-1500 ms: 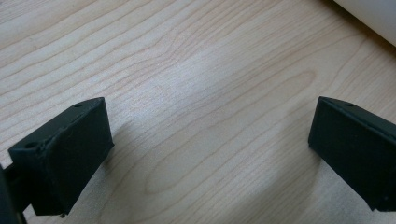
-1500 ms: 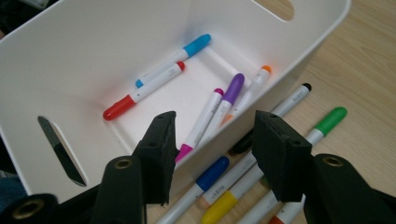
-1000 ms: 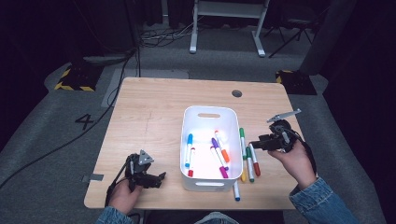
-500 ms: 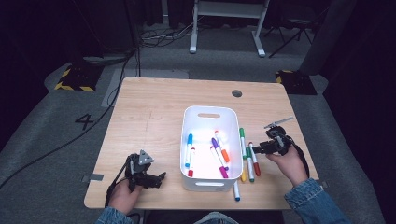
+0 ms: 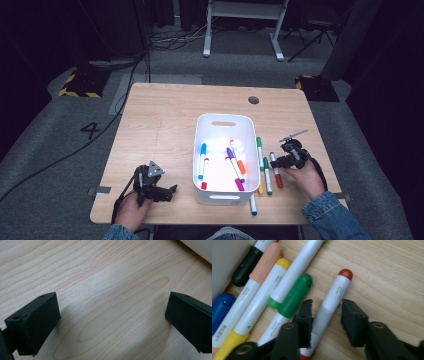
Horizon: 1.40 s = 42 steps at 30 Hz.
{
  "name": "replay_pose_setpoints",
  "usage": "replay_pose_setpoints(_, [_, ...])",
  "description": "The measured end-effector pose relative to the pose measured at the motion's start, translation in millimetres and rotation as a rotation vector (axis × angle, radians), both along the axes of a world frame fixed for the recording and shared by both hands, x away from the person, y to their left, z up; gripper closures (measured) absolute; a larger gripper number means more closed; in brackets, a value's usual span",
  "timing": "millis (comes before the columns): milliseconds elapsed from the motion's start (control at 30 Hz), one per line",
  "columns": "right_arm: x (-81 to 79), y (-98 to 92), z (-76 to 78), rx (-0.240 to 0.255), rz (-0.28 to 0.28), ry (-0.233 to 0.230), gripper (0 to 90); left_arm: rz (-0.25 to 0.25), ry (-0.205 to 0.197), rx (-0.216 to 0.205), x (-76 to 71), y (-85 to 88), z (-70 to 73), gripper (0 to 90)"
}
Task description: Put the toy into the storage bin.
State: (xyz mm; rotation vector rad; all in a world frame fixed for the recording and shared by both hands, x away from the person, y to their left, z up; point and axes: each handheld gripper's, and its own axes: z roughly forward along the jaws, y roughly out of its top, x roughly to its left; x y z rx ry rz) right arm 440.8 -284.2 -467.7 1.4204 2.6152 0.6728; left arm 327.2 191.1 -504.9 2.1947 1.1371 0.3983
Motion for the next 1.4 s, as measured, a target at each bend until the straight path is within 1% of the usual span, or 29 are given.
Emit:
replay_pose_setpoints(33, [-0.3,-0.7,0.1,-0.002,-0.007,-0.001,69.8,0.000,0.002,-0.003,-0.2,0.1,-0.2,0.0])
replay_pose_setpoints(67, [-0.2,-1.7,0.4,-0.021,-0.009,0.000,74.8,0.001,0.002,-0.006,-0.9,0.0,-0.6,0.0])
replay_pose_setpoints(100, [-0.7,-1.8,0.9,-0.035,-0.011,-0.005,76.3,0.008,-0.005,-0.003,-1.4,0.1,-0.4,0.0])
replay_pose_setpoints(167, [-0.8,-3.1,0.1,-0.025,-0.022,-0.006,76.5,0.008,0.000,-0.004,-2.0,0.6,-0.4,0.0])
replay_pose_setpoints(267, [-1.9,-3.2,0.2,-0.024,-0.037,-0.013,76.7,0.008,0.001,-0.004,-2.0,0.5,-0.4,0.0])
replay_pose_setpoints(333, [-2.3,-3.4,0.0,-0.031,-0.037,-0.020,76.8,0.008,0.000,-0.004,-2.0,0.5,-0.3,0.0])
replay_pose_setpoints(400, [-2.4,-2.7,0.3,-0.028,-0.039,-0.016,76.8,0.008,0.001,-0.004,-2.0,0.5,-0.3,0.0])
replay_pose_setpoints(433, [-2.4,-1.3,0.7,-0.044,-0.027,-0.017,77.0,0.008,0.000,-0.004,-2.0,0.6,-0.3,0.0])
replay_pose_setpoints(467, [-2.2,-1.1,0.8,-0.046,-0.027,-0.016,77.0,0.007,0.001,-0.004,-2.0,0.6,-0.3,0.0])
replay_pose_setpoints(533, [-1.8,-1.4,0.7,-0.044,-0.023,-0.015,77.0,0.008,0.001,-0.004,-2.0,0.5,-0.3,0.0])
replay_pose_setpoints(633, [-1.7,-3.2,1.4,-0.037,-0.032,-0.003,77.0,0.008,0.001,-0.004,-2.0,0.5,-0.3,0.0])
replay_pose_setpoints(700, [-2.3,-4.9,3.8,-0.020,-0.030,-0.005,77.0,0.008,0.001,-0.004,-2.0,0.6,-0.3,0.0])
replay_pose_setpoints(733, [-2.3,-4.9,3.8,-0.020,-0.030,-0.005,77.0,0.008,0.001,-0.004,-2.0,0.5,-0.3,0.0])
replay_pose_setpoints(767, [-3.5,-6.0,8.9,-0.003,-0.026,-0.015,77.0,0.008,0.001,-0.004,-2.0,0.6,-0.3,0.0])
replay_pose_setpoints(833, [-4.8,-6.4,14.6,0.009,-0.028,-0.020,77.0,0.008,0.001,-0.004,-2.0,0.5,-0.3,0.0])
replay_pose_setpoints(933, [-6.8,-7.0,25.3,0.041,-0.012,-0.038,77.0,0.008,0.000,-0.004,-2.0,0.5,-0.3,0.0])
replay_pose_setpoints(1100, [-13.0,-4.1,46.2,0.092,0.014,-0.065,76.9,0.008,0.000,-0.004,-2.0,0.5,-0.3,0.0])
replay_pose_setpoints(1133, [-13.7,-4.1,48.8,0.097,0.024,-0.076,76.9,0.008,0.000,-0.004,-2.0,0.5,-0.3,0.0])
replay_pose_setpoints(1300, [-20.8,-0.1,68.5,0.135,0.044,-0.098,76.9,0.008,0.001,-0.004,-2.0,0.5,-0.3,0.0])
replay_pose_setpoints(1400, [-25.8,2.6,79.7,0.164,0.059,-0.120,76.9,0.008,0.000,-0.004,-2.0,0.5,-0.3,0.0])
